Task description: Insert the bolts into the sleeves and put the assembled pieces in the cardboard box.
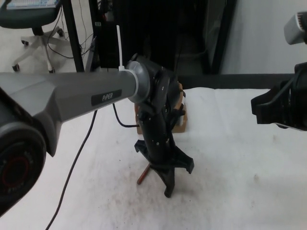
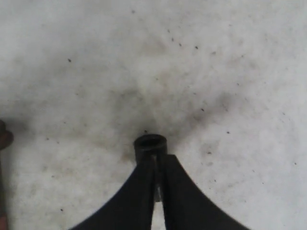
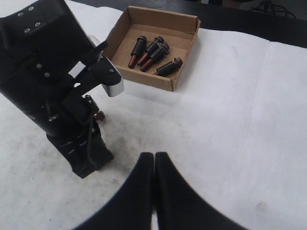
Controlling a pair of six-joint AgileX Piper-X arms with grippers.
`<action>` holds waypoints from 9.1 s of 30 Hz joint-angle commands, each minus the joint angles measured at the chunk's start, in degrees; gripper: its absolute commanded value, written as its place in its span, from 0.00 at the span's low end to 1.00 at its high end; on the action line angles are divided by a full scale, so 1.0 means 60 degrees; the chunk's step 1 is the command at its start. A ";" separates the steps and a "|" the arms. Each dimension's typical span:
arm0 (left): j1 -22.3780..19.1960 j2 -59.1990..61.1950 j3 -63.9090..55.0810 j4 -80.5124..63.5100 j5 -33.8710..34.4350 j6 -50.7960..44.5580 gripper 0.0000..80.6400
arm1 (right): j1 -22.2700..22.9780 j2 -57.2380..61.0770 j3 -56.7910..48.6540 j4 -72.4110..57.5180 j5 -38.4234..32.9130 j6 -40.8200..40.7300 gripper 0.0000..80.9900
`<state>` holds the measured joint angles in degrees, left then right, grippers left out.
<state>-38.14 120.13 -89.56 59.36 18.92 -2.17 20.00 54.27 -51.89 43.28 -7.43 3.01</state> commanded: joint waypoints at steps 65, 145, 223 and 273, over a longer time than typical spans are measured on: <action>-0.1237 0.0241 -0.0859 0.0684 -0.2157 0.6945 0.00 | 0.0012 -0.0090 -0.0053 0.0176 -0.0044 -0.1348 0.01; 0.0726 -0.1181 0.1195 -0.1392 -0.1651 0.1571 0.29 | -0.0029 -0.0090 -0.0053 0.0330 0.0033 -0.1309 0.01; 0.1200 -0.7428 0.3393 -0.2556 -0.3226 0.2032 0.00 | 0.0342 0.3273 -0.0103 -0.0618 0.0033 -0.2445 0.01; 0.2571 -1.6280 0.9239 -0.3794 -0.2220 0.1428 0.00 | 0.2338 0.9266 -0.3780 0.0769 0.1485 -0.5013 0.41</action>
<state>-22.90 22.68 -34.05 37.41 5.69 6.43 34.13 109.27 -73.96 47.70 1.61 -26.53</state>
